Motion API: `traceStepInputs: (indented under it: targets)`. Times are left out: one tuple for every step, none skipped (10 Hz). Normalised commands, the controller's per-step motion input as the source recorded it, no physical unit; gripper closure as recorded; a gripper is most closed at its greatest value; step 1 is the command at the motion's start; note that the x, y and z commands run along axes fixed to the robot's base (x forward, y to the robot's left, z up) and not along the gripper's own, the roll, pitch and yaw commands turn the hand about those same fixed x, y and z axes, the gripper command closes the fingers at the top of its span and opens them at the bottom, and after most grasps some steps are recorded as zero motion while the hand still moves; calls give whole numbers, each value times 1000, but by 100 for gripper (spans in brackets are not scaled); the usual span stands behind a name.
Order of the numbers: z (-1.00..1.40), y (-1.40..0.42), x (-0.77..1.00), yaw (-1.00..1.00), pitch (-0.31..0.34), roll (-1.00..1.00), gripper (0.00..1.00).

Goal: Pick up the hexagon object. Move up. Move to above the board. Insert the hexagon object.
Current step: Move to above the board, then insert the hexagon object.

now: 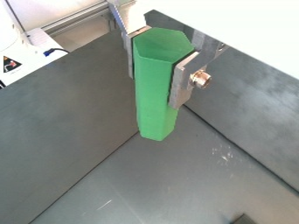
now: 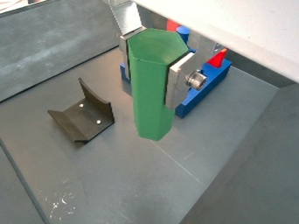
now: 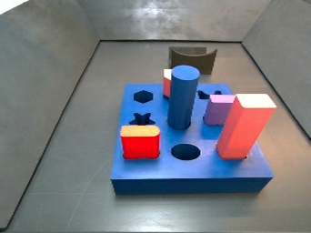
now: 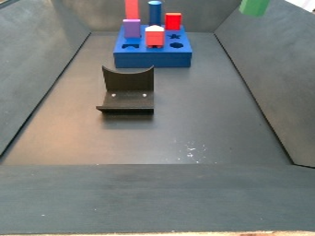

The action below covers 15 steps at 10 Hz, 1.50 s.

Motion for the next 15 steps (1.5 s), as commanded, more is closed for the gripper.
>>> traceStepInputs:
  targets:
    - [142,-1000,517,-152,489,196,100]
    - [149,-1000,541,-69,465,147,100]
    - [151,-1000,556,-38,346,13,100]
    - [150,-1000,551,-21,277,-7,100]
    - [154,-1000,551,-1,153,10,100]
    - [156,-1000,559,2,127,-9,100]
    - [155,-1000,572,5,119,8,100]
    - [158,-1000,583,9,128,3,100]
    - [165,-1000,598,11,141,18,100]
    - [169,-1000,617,9,152,14,100]
    - [159,-936,611,10,150,22,100]
    - [116,-651,454,11,146,41,100]
    - [69,-330,259,10,127,60,100]
    - [46,-177,153,8,94,64,100]
    - [-60,0,0,0,0,0,100]
